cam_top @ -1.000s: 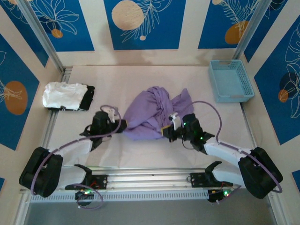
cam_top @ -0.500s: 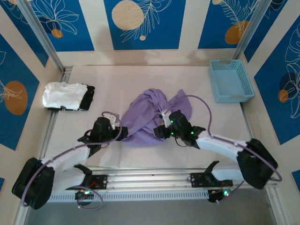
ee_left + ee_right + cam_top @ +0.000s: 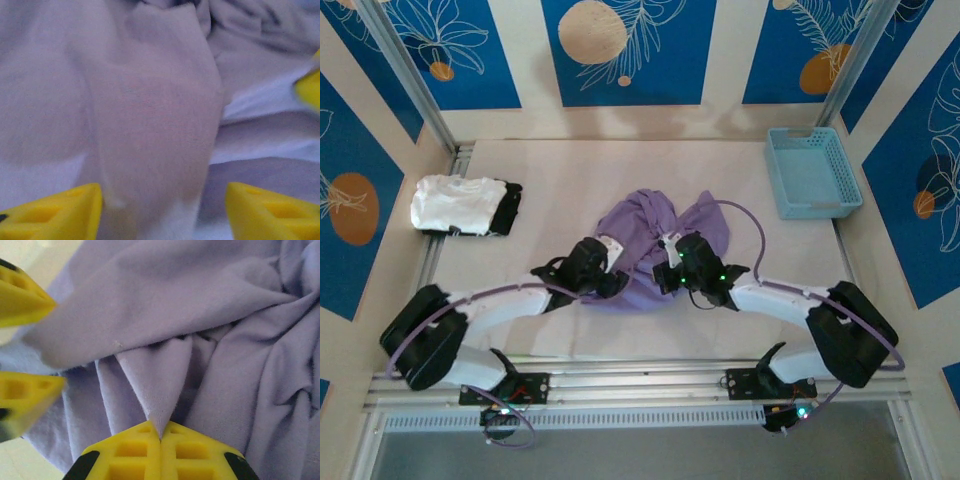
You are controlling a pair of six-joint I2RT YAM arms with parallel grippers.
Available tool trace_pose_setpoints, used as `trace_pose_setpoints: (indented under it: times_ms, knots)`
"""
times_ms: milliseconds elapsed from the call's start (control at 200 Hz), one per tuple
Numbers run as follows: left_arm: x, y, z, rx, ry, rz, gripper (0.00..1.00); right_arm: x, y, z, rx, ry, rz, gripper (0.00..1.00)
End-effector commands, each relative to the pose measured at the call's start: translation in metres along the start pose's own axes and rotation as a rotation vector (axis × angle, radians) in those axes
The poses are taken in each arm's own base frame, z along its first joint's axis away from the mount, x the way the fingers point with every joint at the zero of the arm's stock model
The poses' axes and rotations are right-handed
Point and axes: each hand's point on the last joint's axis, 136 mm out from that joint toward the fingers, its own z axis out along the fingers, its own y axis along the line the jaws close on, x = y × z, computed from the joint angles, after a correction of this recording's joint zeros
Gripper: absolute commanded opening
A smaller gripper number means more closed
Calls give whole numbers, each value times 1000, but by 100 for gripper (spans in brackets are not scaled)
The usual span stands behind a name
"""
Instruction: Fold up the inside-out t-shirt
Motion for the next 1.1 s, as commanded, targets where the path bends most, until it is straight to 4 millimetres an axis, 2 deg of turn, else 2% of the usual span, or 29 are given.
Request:
trace_pose_setpoints:
  times_ms: [0,85,140,265,390,445,510,570,630,775,845,930,1015,1095]
  knots:
    - [-13,14,12,-104,2,56,40,-6,3,-13,-34,-42,49,0]
    - [-29,19,11,-119,-27,29,12,-13,-3,-24,-6,-65,44,0]
    - [-45,20,3,-97,-79,-2,0,-23,-8,-37,14,-94,38,0]
    - [-89,32,-36,-8,-228,-122,0,-70,-14,-86,18,-247,23,0]
    - [-141,63,-97,103,-445,-308,0,-118,-9,-148,-13,-443,-9,0]
    - [-159,73,-123,148,-535,-364,0,-128,-2,-169,-39,-504,-41,0]
    - [-169,79,-142,172,-591,-397,0,-127,6,-182,-65,-539,-73,0]
    - [-170,80,-149,184,-615,-410,0,-114,12,-180,-105,-528,-98,0]
    - [-165,78,-148,212,-625,-430,0,-93,5,-168,-94,-495,-75,0]
    - [-143,69,-128,289,-597,-457,0,-24,-56,-126,133,-330,169,0]
    - [-140,59,-122,356,-576,-465,0,-2,-65,-112,179,-252,184,7]
    - [-137,49,-118,421,-548,-459,0,-2,-55,-107,183,-227,71,23]
    - [-133,41,-116,455,-518,-451,0,-18,-22,-107,98,-267,-120,37]
    - [-130,35,-115,472,-501,-443,0,-29,9,-105,-4,-298,-260,46]
